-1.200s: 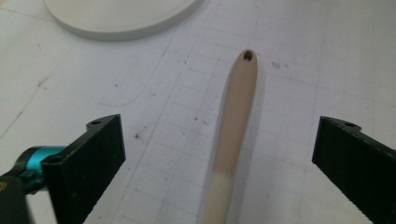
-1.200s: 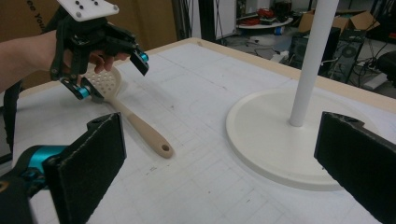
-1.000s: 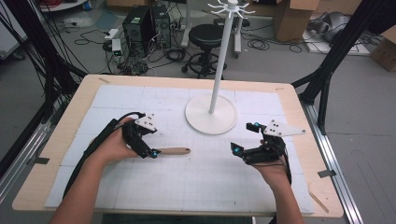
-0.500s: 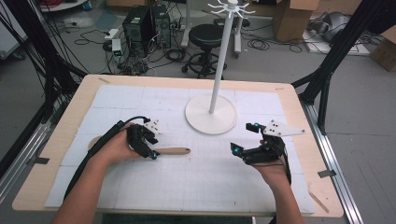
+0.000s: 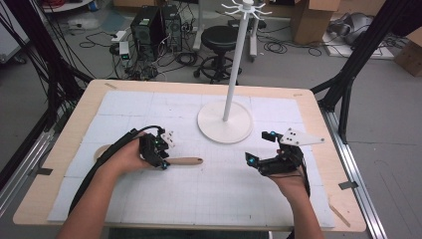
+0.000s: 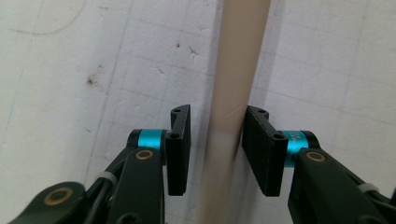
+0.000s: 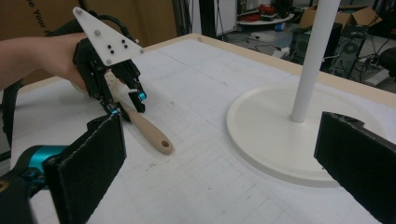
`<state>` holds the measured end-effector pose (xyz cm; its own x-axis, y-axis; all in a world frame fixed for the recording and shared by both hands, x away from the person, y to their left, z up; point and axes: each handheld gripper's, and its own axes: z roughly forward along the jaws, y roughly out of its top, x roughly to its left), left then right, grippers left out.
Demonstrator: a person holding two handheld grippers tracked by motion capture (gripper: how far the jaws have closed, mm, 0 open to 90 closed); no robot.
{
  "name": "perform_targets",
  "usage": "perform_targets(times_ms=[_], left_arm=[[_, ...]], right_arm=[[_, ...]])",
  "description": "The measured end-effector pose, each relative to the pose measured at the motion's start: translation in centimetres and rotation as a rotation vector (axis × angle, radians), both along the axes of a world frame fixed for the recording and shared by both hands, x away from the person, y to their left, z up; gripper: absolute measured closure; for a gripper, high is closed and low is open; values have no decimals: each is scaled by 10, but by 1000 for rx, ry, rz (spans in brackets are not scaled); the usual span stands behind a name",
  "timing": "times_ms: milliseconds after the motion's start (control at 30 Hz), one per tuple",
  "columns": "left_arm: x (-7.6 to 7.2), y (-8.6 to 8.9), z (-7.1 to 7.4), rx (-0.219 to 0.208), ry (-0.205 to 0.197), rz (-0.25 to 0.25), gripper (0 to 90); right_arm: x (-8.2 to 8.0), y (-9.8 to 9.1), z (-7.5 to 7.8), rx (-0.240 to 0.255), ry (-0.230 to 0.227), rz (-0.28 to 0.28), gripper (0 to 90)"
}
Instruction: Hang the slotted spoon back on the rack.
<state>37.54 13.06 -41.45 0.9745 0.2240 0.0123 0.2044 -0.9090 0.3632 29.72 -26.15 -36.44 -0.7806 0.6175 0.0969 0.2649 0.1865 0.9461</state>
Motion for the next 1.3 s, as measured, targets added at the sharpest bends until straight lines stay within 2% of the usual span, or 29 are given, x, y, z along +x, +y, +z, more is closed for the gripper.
perform_targets(times_ms=[300, 433, 700, 767, 833, 967, 1300], left_arm=[[1, -5, 0, 30, 14, -16, 655], [0, -7, 1, 39, 20, -27, 697], [-2, -8, 2, 46, -2, -72, 737], [-3, -7, 2, 42, 6, -50, 748], [-2, -6, 4, 41, 2, -53, 748], [-3, 0, 15, -8, -12, -43, 748], [-5, 17, 52, -176, -60, 45, 747]], right_arm=[[0, 0, 0, 2, 5, 2, 11], [0, 0, 0, 1, 3, -1, 11], [0, 0, -1, -1, 7, 0, 10], [0, 0, -1, 1, 5, -1, 11], [1, -1, -2, 3, 11, -2, 11], [1, -1, -3, 6, 18, -2, 11], [2, 0, -4, 3, 16, 1, 10]])
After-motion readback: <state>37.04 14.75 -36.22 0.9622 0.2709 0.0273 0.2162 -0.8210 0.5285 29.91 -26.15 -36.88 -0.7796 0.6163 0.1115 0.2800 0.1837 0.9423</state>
